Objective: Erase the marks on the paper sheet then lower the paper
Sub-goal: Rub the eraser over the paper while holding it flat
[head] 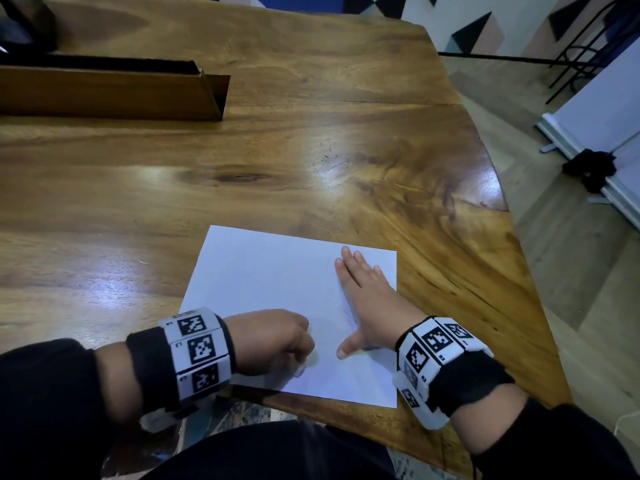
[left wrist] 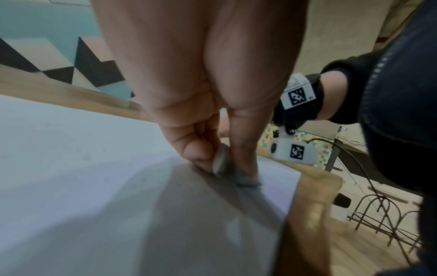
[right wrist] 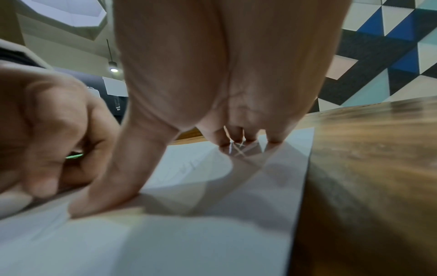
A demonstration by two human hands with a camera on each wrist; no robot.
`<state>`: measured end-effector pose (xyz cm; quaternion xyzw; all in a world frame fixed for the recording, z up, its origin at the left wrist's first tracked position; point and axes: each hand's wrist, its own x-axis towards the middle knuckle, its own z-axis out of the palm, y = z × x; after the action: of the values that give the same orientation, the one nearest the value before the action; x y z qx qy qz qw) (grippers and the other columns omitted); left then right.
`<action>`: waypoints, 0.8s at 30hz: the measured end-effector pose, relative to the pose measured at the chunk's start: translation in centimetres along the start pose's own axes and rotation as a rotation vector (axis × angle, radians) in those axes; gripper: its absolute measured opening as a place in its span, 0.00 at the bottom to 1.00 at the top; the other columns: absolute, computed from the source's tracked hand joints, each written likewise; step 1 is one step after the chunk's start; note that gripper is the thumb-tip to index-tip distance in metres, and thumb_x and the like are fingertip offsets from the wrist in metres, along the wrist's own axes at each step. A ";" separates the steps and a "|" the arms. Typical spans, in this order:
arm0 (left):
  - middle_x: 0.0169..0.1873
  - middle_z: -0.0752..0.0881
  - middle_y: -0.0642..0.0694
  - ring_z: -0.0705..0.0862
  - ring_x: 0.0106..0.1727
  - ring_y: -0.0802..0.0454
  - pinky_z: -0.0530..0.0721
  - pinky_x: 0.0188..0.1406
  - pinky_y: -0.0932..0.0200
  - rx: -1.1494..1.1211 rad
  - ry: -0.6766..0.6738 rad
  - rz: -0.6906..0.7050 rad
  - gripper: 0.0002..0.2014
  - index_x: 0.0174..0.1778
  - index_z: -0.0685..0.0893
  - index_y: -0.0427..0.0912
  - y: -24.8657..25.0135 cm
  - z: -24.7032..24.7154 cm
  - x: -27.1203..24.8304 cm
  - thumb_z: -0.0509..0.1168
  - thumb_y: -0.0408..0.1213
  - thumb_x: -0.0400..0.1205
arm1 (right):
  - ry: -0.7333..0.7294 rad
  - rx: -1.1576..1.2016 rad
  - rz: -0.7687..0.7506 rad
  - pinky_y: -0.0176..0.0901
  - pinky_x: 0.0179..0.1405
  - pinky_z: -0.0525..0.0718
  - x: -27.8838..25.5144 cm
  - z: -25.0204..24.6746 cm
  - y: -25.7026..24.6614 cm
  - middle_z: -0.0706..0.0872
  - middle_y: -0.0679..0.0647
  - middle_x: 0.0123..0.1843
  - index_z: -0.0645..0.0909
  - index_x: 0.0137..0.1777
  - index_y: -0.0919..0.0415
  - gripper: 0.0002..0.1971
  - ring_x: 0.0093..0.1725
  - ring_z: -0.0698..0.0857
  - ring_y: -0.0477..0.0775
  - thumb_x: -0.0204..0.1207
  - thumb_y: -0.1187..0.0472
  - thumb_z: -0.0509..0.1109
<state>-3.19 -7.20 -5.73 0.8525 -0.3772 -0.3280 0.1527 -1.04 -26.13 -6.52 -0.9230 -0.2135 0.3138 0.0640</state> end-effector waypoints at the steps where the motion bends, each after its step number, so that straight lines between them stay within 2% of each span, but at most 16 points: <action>1: 0.50 0.82 0.41 0.79 0.51 0.44 0.72 0.45 0.62 0.007 -0.010 0.002 0.08 0.47 0.84 0.39 -0.1 -0.5 0.4 0.62 0.31 0.75 | 0.003 0.001 0.000 0.48 0.80 0.31 0.0 0.0 0.0 0.21 0.54 0.81 0.26 0.82 0.63 0.70 0.81 0.24 0.52 0.61 0.40 0.81; 2: 0.50 0.82 0.40 0.79 0.51 0.44 0.73 0.46 0.60 0.017 0.009 -0.016 0.08 0.47 0.84 0.39 -0.3 -1.1 1.2 0.62 0.31 0.75 | 0.006 0.003 -0.001 0.48 0.79 0.30 0.0 0.0 0.0 0.21 0.55 0.81 0.27 0.82 0.63 0.71 0.81 0.24 0.52 0.61 0.40 0.81; 5: 0.48 0.81 0.40 0.80 0.50 0.42 0.72 0.45 0.57 -0.008 0.290 -0.182 0.06 0.47 0.81 0.40 -1.2 -3.4 4.0 0.63 0.32 0.76 | 0.010 0.007 -0.006 0.46 0.78 0.29 0.0 0.1 0.1 0.21 0.54 0.81 0.26 0.82 0.62 0.71 0.81 0.25 0.52 0.60 0.39 0.81; 7: 0.47 0.79 0.41 0.79 0.48 0.41 0.75 0.46 0.55 -0.021 0.408 -0.256 0.06 0.48 0.80 0.41 -1.6 -4.2 5.0 0.63 0.34 0.77 | 0.014 0.005 -0.008 0.46 0.78 0.29 0.1 0.2 0.2 0.21 0.53 0.81 0.26 0.82 0.62 0.71 0.81 0.25 0.52 0.60 0.39 0.81; 9: 0.43 0.76 0.43 0.78 0.45 0.44 0.73 0.44 0.57 -0.012 0.373 -0.219 0.06 0.48 0.80 0.40 -1.5 -3.5 4.4 0.63 0.35 0.77 | 0.014 0.007 -0.009 0.47 0.80 0.30 0.1 0.2 0.2 0.21 0.53 0.81 0.26 0.82 0.62 0.71 0.81 0.25 0.52 0.60 0.39 0.81; 10: 0.41 0.76 0.44 0.77 0.43 0.45 0.71 0.43 0.58 0.014 0.326 -0.155 0.05 0.46 0.81 0.39 -1.1 -2.7 3.8 0.63 0.34 0.77 | 0.015 0.012 -0.008 0.48 0.80 0.31 0.1 0.1 0.2 0.21 0.54 0.81 0.27 0.82 0.62 0.71 0.81 0.25 0.52 0.60 0.39 0.81; 12: 0.38 0.78 0.42 0.76 0.39 0.46 0.71 0.42 0.59 0.028 0.190 -0.030 0.05 0.42 0.81 0.36 -0.5 -0.7 2.0 0.62 0.34 0.77 | 0.011 0.023 -0.010 0.48 0.81 0.31 0.0 0.1 0.2 0.21 0.54 0.82 0.27 0.82 0.62 0.71 0.81 0.25 0.52 0.61 0.40 0.81; 13: 0.38 0.79 0.43 0.76 0.38 0.48 0.70 0.43 0.60 -0.018 0.117 -0.014 0.06 0.43 0.82 0.35 -0.1 -0.1 1.1 0.62 0.34 0.76 | 0.011 0.026 -0.011 0.48 0.81 0.31 -0.1 0.1 0.2 0.21 0.54 0.81 0.27 0.82 0.62 0.70 0.81 0.25 0.52 0.61 0.40 0.81; 14: 0.39 0.80 0.43 0.77 0.39 0.48 0.68 0.44 0.63 -0.033 0.055 0.021 0.07 0.45 0.82 0.35 0.0 0.4 0.6 0.62 0.33 0.75 | 0.011 0.025 -0.011 0.48 0.81 0.31 -0.1 0.0 0.2 0.21 0.54 0.81 0.27 0.82 0.63 0.70 0.81 0.25 0.52 0.61 0.40 0.81; 16: 0.46 0.82 0.42 0.79 0.47 0.46 0.65 0.44 0.67 0.072 0.015 0.089 0.07 0.46 0.84 0.37 0.0 0.0 0.7 0.63 0.31 0.76 | 0.006 0.017 -0.010 0.49 0.81 0.31 0.0 0.1 0.1 0.21 0.54 0.81 0.26 0.82 0.63 0.70 0.81 0.24 0.52 0.61 0.40 0.81; 18: 0.45 0.80 0.41 0.79 0.49 0.43 0.65 0.41 0.64 0.073 0.094 0.006 0.05 0.44 0.82 0.38 -0.3 -1.6 2.1 0.62 0.32 0.77 | -0.001 0.009 -0.008 0.50 0.81 0.31 0.1 0.1 0.1 0.21 0.55 0.81 0.26 0.82 0.63 0.71 0.81 0.24 0.53 0.61 0.40 0.81; 20: 0.41 0.75 0.44 0.79 0.48 0.41 0.67 0.41 0.61 0.030 0.252 -0.103 0.04 0.44 0.80 0.38 -0.9 -2.9 3.4 0.62 0.33 0.77 | -0.003 -0.002 -0.008 0.50 0.81 0.31 0.1 0.2 0.1 0.21 0.55 0.81 0.26 0.82 0.62 0.71 0.81 0.24 0.53 0.61 0.39 0.81; 21: 0.40 0.73 0.46 0.80 0.47 0.41 0.70 0.42 0.58 0.002 0.290 -0.150 0.03 0.44 0.80 0.39 -1.0 -3.1 3.8 0.62 0.33 0.77 | -0.001 -0.003 -0.009 0.49 0.81 0.31 0.1 0.1 0.1 0.21 0.54 0.81 0.26 0.82 0.62 0.71 0.81 0.24 0.53 0.61 0.39 0.81; 24: 0.37 0.71 0.49 0.79 0.46 0.40 0.72 0.42 0.56 0.019 0.235 -0.110 0.03 0.41 0.79 0.39 -0.3 -1.6 2.8 0.61 0.32 0.77 | 0.001 0.007 -0.015 0.49 0.81 0.31 0.1 0.1 0.2 0.21 0.54 0.81 0.27 0.82 0.63 0.71 0.81 0.25 0.53 0.61 0.40 0.81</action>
<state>-0.52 -9.08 -5.93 0.9060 -0.3123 -0.2300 0.1694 -0.97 -26.28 -6.74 -0.9212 -0.2195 0.3136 0.0696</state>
